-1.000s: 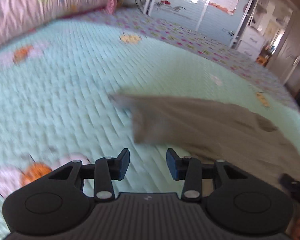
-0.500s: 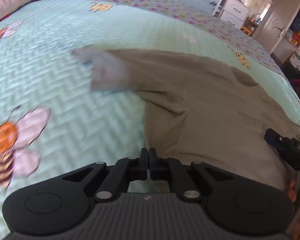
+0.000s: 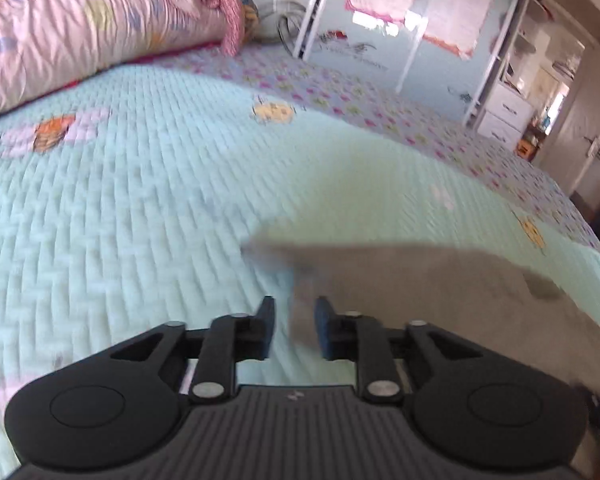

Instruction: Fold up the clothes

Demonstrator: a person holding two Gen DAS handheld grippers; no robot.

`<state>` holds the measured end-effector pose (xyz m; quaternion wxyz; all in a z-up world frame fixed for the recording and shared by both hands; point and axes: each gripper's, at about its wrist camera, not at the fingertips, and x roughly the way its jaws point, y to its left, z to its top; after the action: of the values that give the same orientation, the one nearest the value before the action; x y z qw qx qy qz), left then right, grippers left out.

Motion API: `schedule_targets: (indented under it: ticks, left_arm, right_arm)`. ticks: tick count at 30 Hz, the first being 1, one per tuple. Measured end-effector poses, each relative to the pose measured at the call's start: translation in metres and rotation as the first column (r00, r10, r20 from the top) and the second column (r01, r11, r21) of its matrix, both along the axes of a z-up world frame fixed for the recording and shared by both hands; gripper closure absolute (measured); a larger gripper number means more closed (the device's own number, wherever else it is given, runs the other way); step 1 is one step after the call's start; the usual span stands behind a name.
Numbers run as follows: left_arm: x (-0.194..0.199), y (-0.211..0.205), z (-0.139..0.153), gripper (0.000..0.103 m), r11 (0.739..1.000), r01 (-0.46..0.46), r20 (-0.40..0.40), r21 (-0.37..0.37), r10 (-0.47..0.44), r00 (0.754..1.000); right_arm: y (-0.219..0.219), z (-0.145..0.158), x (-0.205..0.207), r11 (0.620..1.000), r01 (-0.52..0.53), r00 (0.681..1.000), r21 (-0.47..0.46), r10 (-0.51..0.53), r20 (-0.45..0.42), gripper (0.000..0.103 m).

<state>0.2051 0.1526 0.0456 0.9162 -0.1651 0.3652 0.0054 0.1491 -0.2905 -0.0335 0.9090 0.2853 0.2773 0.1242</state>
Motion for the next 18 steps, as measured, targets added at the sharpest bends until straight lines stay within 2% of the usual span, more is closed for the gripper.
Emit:
schedule_targets:
  ticks: [1,4,6,7,8,9,11,15,18]
  left_arm:
    - [0.01,0.005,-0.002,0.064,1.0,-0.014,0.003,-0.02,0.014,1.0]
    - [0.041,0.021,-0.007,0.064,0.995,-0.054,0.012,-0.08,0.056,0.998]
    - [0.062,0.032,-0.01,0.066,0.99,-0.081,0.016,-0.119,0.084,0.996]
    - [0.073,0.037,-0.012,0.073,0.986,-0.094,0.017,-0.139,0.098,0.995]
    - [0.081,0.035,-0.013,0.097,0.986,-0.104,0.002,-0.13,0.105,0.995]
    - [0.088,0.034,-0.012,0.1,0.987,-0.118,-0.017,-0.108,0.116,0.993]
    - [0.095,0.031,-0.008,0.1,0.99,-0.106,-0.003,-0.088,0.106,0.994]
    - [0.116,0.019,0.002,0.1,0.998,-0.056,0.039,0.0,0.056,0.998]
    - [0.127,0.019,0.0,0.098,0.999,-0.043,0.042,0.016,0.043,0.998]
  right_arm:
    - [0.001,0.0,0.0,1.0,-0.005,1.0,-0.001,0.005,0.002,0.074]
    - [0.004,0.001,0.001,1.0,-0.02,1.0,-0.009,0.02,0.01,0.069]
    - [0.006,0.003,0.001,0.999,-0.021,1.0,-0.025,0.022,0.013,0.069]
    - [0.006,0.003,0.001,0.999,-0.021,1.0,-0.028,0.022,0.013,0.069]
    - [0.007,0.003,0.001,0.999,-0.021,1.0,-0.03,0.021,0.013,0.069]
    - [0.007,0.002,0.001,0.999,-0.02,1.0,-0.031,0.02,0.014,0.069]
    - [0.008,0.002,0.001,0.999,-0.019,1.0,-0.034,0.019,0.015,0.069]
    - [0.009,0.001,0.0,0.999,-0.017,1.0,-0.041,0.018,0.018,0.069]
    - [0.008,0.001,0.0,0.999,-0.017,1.0,-0.037,0.018,0.019,0.069]
